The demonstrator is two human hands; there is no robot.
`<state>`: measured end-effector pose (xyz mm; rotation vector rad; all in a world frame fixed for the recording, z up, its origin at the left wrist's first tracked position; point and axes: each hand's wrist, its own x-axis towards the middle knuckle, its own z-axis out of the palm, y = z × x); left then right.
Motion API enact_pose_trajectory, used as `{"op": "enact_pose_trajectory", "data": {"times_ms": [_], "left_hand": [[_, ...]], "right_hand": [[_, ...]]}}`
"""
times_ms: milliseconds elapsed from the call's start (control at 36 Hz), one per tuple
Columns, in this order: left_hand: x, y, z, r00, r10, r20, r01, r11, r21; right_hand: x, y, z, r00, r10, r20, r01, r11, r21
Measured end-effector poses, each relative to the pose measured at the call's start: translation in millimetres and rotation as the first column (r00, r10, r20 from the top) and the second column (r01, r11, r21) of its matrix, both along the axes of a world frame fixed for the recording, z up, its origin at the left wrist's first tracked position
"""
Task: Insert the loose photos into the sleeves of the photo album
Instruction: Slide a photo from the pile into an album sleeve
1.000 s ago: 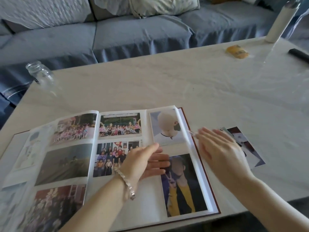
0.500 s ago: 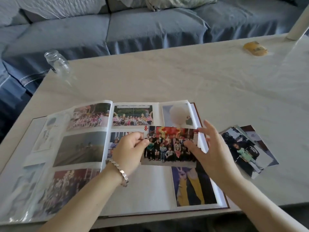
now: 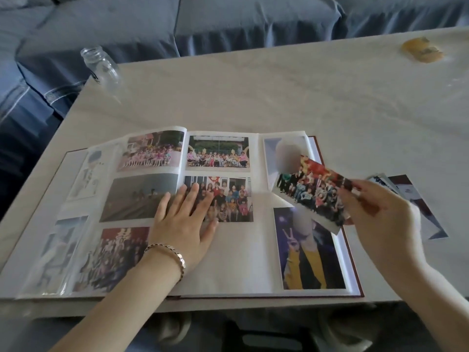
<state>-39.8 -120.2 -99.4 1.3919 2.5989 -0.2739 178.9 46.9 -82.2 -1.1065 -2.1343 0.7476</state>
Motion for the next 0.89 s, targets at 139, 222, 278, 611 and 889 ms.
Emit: {"op": "enact_pose_trajectory", "data": {"times_ms": [139, 222, 278, 611, 889], "left_hand": [[0, -2, -1, 0.999, -0.013, -0.031, 0.014, 1.0, 0.013], [1, -2, -2, 0.999, -0.021, -0.038, 0.022, 1.0, 0.019], [1, -2, -2, 0.999, -0.02, -0.038, 0.021, 0.999, 0.03], [1, -3, -4, 0.999, -0.021, -0.031, 0.023, 0.998, 0.058], [2, -3, -4, 0.999, -0.013, -0.052, 0.015, 0.999, 0.029]], "right_hand": [[2, -7, -4, 0.992, 0.096, 0.088, -0.089, 0.993, -0.081], [5, -9, -8, 0.992, 0.101, 0.082, -0.081, 0.971, -0.224], [7, -8, -10, 0.993, 0.09, 0.072, -0.064, 0.949, -0.308], [19, 6, -14, 0.98, 0.172, 0.097, -0.079, 0.792, -0.605], [22, 7, -8, 0.906, 0.387, 0.169, -0.173, 0.705, -0.687]]}}
